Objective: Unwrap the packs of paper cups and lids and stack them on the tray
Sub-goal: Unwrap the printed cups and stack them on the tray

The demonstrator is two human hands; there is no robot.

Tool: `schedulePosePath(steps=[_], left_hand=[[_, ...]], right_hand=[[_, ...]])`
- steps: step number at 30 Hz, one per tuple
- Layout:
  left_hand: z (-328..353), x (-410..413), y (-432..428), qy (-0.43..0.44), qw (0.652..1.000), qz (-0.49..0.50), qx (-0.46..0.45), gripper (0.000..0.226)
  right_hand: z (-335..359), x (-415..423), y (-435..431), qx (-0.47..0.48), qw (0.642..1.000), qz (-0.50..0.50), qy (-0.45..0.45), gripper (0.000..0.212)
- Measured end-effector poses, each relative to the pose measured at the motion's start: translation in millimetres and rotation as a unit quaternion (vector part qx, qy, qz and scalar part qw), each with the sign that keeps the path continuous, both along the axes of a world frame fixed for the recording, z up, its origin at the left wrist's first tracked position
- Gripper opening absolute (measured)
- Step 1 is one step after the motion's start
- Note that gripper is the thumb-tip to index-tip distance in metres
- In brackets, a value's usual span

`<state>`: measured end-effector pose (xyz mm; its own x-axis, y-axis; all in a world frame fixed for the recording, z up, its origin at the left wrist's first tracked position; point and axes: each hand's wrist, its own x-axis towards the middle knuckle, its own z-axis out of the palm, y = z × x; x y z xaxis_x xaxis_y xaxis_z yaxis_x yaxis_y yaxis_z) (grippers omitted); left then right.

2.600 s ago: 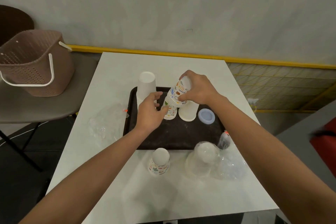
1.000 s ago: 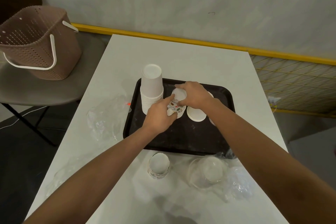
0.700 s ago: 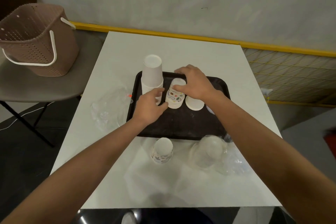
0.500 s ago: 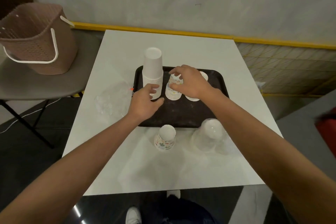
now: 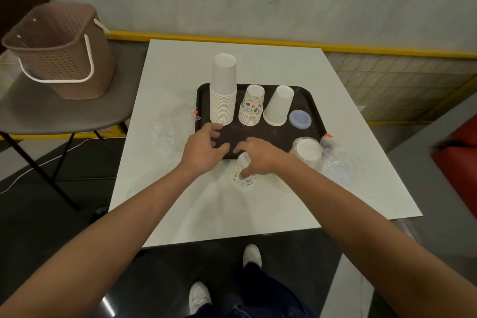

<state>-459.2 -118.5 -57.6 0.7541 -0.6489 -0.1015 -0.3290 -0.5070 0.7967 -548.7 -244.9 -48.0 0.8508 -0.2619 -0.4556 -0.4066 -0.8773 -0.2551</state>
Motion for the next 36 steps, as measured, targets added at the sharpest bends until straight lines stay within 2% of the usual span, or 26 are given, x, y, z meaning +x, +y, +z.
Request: schedulePosePath(steps=[8,17,29,36], left_hand=[[-8,-11,8,0.037,0.999,-0.031,-0.004,0.065],[-18,-14,7,0.047,0.996,-0.069,0.025,0.068],[9,3,-20,0.026,0.995,-0.007,-0.094,0.047],[31,15,-55,-0.008,0.992,-0.009,-0.129,0.046]], right_hand=[[-28,-11,11,-0.005,0.998,-0.06,-0.028,0.074],[-26,-12,7,0.024,0.995,-0.091,-0.039,0.065],[29,8,-26,0.019,0.99,-0.079,-0.119,0.065],[65,24,-64,-0.003,0.984,-0.078,-0.161,0.067]])
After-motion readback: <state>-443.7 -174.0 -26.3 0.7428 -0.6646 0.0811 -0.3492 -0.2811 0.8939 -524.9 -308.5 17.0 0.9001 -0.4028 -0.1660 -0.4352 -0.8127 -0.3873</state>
